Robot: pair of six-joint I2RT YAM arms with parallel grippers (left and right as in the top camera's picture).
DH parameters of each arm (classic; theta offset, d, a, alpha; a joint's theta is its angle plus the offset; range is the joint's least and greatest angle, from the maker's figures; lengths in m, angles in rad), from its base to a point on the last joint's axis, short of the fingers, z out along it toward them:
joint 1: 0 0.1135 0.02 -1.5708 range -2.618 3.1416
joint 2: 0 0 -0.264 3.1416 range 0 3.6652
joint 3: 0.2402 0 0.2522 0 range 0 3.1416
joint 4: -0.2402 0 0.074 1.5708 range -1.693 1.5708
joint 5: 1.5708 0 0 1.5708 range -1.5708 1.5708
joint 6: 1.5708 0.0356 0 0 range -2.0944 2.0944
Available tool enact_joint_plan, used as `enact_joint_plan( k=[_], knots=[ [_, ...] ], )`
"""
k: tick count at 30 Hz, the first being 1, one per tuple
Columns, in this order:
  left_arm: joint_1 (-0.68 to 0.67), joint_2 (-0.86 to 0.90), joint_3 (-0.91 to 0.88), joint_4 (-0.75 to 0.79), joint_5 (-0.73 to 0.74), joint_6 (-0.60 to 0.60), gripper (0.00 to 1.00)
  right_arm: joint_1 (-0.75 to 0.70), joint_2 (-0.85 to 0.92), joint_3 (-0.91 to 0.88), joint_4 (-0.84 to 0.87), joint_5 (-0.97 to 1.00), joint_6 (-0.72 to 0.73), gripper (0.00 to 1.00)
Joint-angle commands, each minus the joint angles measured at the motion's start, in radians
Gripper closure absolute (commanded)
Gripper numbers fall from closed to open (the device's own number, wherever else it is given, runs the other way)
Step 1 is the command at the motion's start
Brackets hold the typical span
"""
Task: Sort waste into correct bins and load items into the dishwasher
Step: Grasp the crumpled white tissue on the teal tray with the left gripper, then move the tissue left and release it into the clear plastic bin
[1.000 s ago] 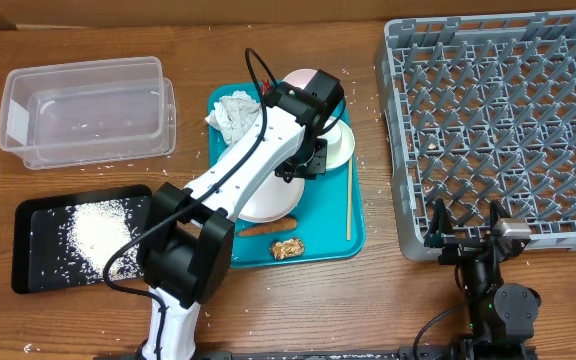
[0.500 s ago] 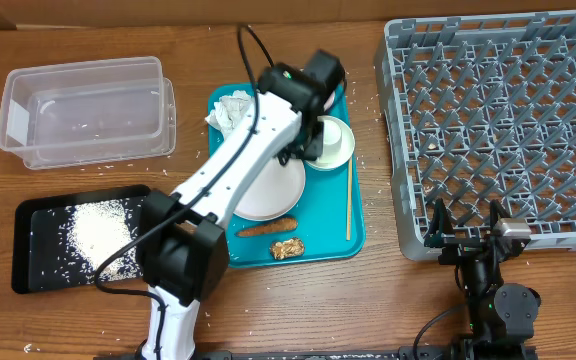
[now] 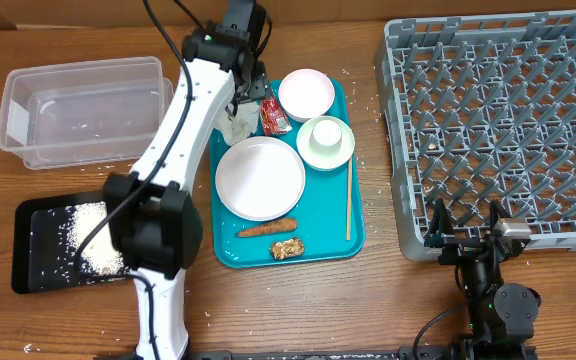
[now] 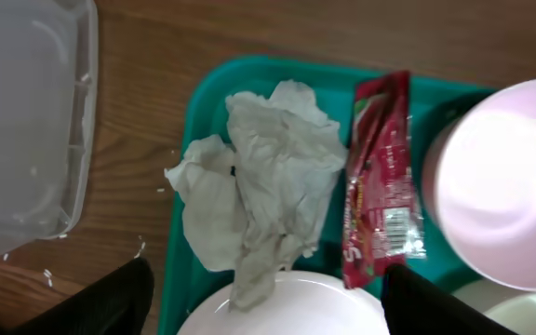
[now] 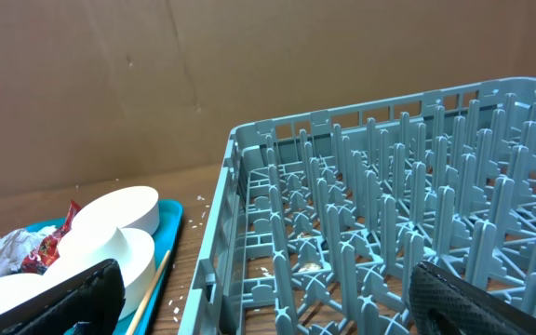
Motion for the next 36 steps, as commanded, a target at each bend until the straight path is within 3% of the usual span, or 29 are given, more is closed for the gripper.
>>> enact_joint_plan(
  k=[1,11,24,30,33,36],
  knots=[
    [-0.006,0.094,0.013,-0.022,-0.008,-0.027,0.2,0.005,-0.008,-0.01,0.006,0.01,-0.006,0.0],
    [-0.005,0.158,0.011,-0.059,-0.101,-0.195,0.21,0.005,-0.008,-0.01,0.006,0.01,-0.006,0.0],
    [-0.006,0.158,-0.097,0.006,-0.071,-0.215,0.32,0.005,-0.008,-0.01,0.006,0.01,-0.006,0.0],
    [-0.006,0.158,-0.105,0.011,-0.071,-0.213,0.65,0.005,-0.008,-0.01,0.006,0.01,-0.006,0.0],
    [-0.006,0.155,-0.094,-0.007,-0.071,-0.192,0.95,0.005,-0.008,-0.01,0.006,0.01,-0.006,0.0],
    [-0.006,0.144,-0.046,-0.061,-0.064,-0.193,0.96,0.005,-0.008,-0.01,0.006,0.01,-0.006,0.0]
  ],
)
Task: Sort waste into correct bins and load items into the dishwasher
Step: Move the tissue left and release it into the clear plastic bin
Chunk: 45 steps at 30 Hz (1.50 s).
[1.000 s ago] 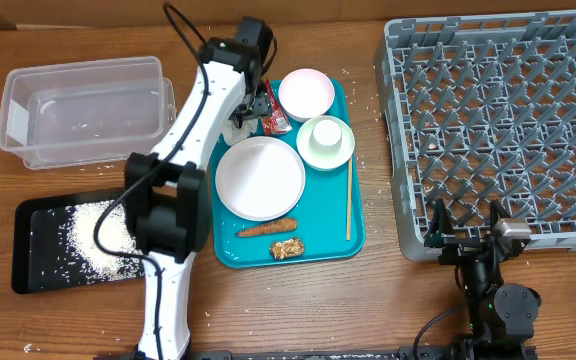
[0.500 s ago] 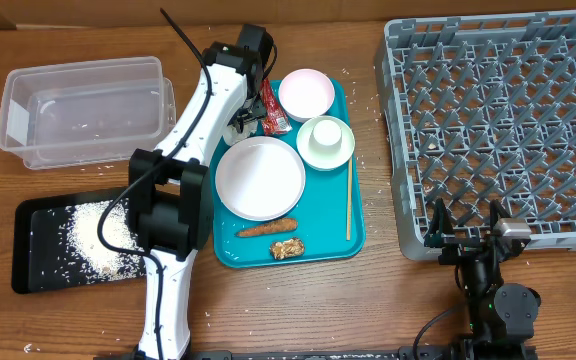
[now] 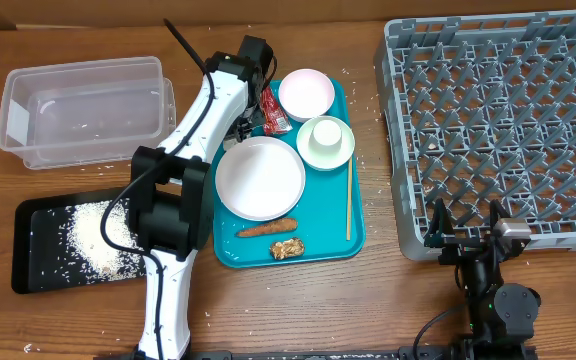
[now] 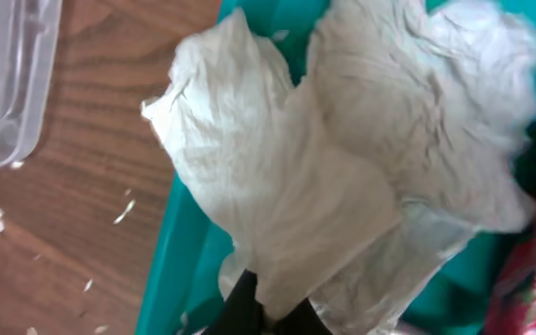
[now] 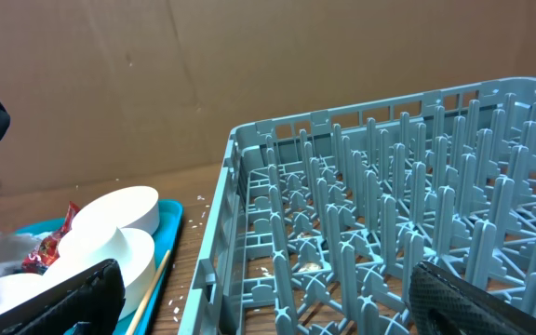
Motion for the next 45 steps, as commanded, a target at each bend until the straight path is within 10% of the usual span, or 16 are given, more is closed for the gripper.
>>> enact_joint_plan(
  k=[1,12,19,28,30,32,33,45],
  knots=[
    [-0.007,-0.008,0.076,-0.053,0.003,0.003,0.96,0.005,-0.008,-0.01,0.006,0.01,-0.007,0.0],
    [-0.001,-0.155,0.404,-0.189,-0.085,0.003,0.96,0.005,-0.008,-0.01,0.006,0.01,-0.007,0.0],
    [0.06,-0.251,0.414,-0.195,-0.359,-0.002,0.96,0.005,-0.008,-0.01,0.006,0.01,-0.007,0.0],
    [0.269,-0.212,0.395,-0.238,-0.36,-0.003,0.96,0.005,-0.008,-0.01,0.006,0.01,-0.007,0.0],
    [0.312,-0.207,0.38,-0.238,-0.325,-0.014,0.79,0.005,-0.008,-0.01,0.006,0.01,-0.007,0.0],
    [0.36,-0.206,0.356,-0.234,-0.231,-0.019,0.13,0.005,-0.008,-0.01,0.006,0.01,-0.007,0.0],
    [0.379,-0.206,0.345,-0.236,-0.178,-0.018,0.0,0.005,-0.008,-0.01,0.006,0.01,-0.007,0.0],
    [0.387,-0.206,0.212,-0.19,0.316,0.168,0.02,0.005,-0.008,-0.01,0.006,0.01,-0.007,0.0]
  ],
)
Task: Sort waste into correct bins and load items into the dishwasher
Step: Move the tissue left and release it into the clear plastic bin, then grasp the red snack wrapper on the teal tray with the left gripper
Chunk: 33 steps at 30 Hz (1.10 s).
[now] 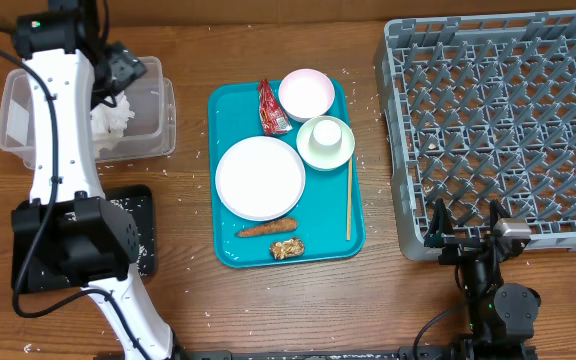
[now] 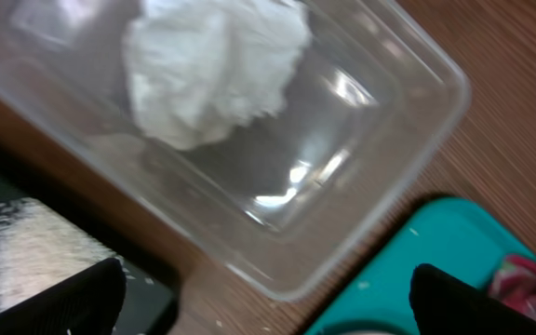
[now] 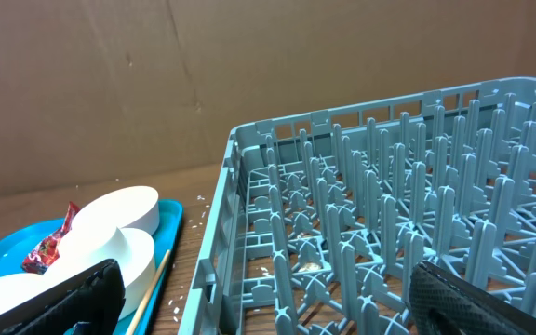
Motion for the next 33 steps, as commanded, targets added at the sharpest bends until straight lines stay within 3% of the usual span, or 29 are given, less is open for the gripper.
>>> enact_joint_plan(
  k=[1,9,15,21,27,33],
  knots=[
    [-0.076,0.014,-0.039,0.033,0.171,0.126,0.02,0.005,-0.008,-0.01,0.006,0.01,-0.007,0.0],
    [-0.284,0.014,-0.151,0.167,0.17,0.211,0.09,0.005,-0.008,-0.01,0.006,0.01,-0.007,0.0],
    [-0.421,0.016,-0.315,0.423,0.077,0.212,0.09,0.005,-0.008,-0.01,0.006,0.01,-0.007,0.0],
    [-0.445,0.016,-0.449,0.602,0.083,0.202,0.12,0.005,-0.008,-0.01,0.006,0.01,-0.007,0.0],
    [-0.445,0.018,-0.533,0.69,0.087,0.193,0.15,0.005,-0.008,-0.01,0.006,0.01,-0.007,0.0],
    [-0.445,0.031,-0.585,0.729,0.179,0.193,0.24,0.005,-0.008,-0.01,0.006,0.01,-0.007,0.0]
  ],
)
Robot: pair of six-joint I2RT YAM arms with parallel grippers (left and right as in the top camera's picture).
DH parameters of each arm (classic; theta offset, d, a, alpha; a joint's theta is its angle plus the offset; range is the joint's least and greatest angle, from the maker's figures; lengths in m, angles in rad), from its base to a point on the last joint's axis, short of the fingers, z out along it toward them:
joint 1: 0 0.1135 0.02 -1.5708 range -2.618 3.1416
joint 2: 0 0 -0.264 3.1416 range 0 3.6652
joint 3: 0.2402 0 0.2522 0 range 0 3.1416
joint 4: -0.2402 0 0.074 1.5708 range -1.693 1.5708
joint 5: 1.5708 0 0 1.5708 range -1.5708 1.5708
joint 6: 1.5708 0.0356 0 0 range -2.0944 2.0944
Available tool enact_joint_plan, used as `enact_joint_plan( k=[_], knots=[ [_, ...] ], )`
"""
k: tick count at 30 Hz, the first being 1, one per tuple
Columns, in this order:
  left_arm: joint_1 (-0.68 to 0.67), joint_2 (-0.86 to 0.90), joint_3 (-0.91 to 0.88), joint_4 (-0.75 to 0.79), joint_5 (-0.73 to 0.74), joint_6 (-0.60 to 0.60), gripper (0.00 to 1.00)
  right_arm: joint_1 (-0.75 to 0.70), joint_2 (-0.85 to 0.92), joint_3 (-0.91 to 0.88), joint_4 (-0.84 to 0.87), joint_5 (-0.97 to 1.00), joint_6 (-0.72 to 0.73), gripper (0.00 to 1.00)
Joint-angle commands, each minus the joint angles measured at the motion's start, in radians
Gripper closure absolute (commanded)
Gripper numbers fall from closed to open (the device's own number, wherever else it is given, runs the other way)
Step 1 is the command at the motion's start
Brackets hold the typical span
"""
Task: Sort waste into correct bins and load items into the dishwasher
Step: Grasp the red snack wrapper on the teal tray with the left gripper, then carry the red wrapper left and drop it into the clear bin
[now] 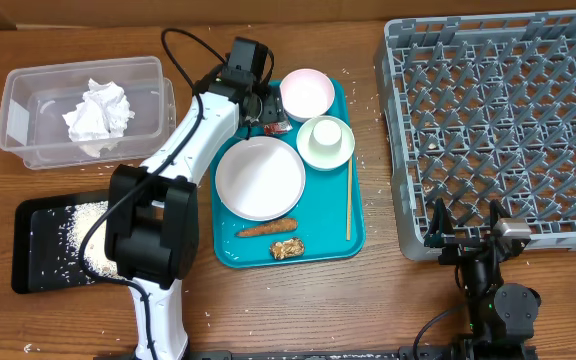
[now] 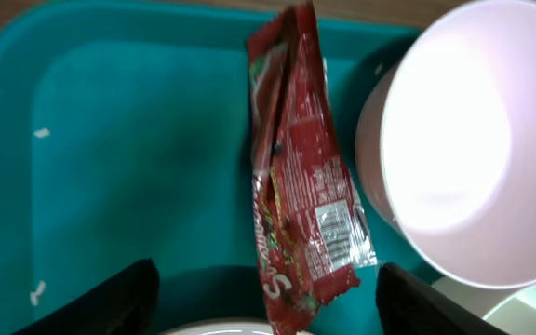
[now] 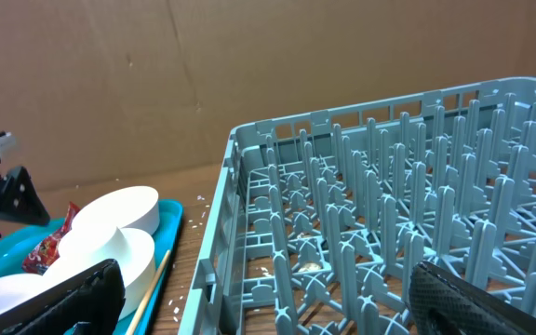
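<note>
A red snack wrapper point(image 2: 303, 212) lies at the back of the teal tray point(image 1: 226, 120), next to a pink bowl point(image 2: 454, 149). My left gripper point(image 2: 268, 302) hovers open just above the wrapper, one finger on each side of its near end; overhead it point(image 1: 265, 108) sits over the tray's back left. A crumpled white tissue point(image 1: 98, 112) lies in the clear bin point(image 1: 28, 100). On the tray are a white plate point(image 1: 260, 177), a white cup point(image 1: 325, 140), a chopstick point(image 1: 348, 195), a carrot point(image 1: 266, 228) and a food scrap point(image 1: 288, 249). My right gripper point(image 3: 268, 298) rests open by the rack.
The grey dish rack point(image 1: 498, 120) fills the right side and holds no dishes. A black tray point(image 1: 38, 225) with spilled rice sits at the front left. Rice grains are scattered on the wooden table around the teal tray.
My left gripper was open over the clear bin with the tissue below it. Now it is open over the back of the teal tray, at the red wrapper. The right arm has not moved.
My left gripper was open above the tissue and wrapper on the tray. Then it was shut on the tissue. Then it stood open over the clear bin with the tissue lying inside. Now it is back over the tray at the wrapper.
</note>
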Motion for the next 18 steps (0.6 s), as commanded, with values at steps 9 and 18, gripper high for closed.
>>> enact_joint_plan(
  k=[9,18],
  knots=[
    [0.003,0.082,-0.025,0.009,0.053,0.004,0.37,0.005,-0.008,-0.01,0.006,0.01,-0.006,0.0],
    [0.003,0.083,-0.023,0.03,0.051,0.005,0.76,0.005,-0.008,-0.01,0.006,0.01,-0.006,0.0]
  ],
)
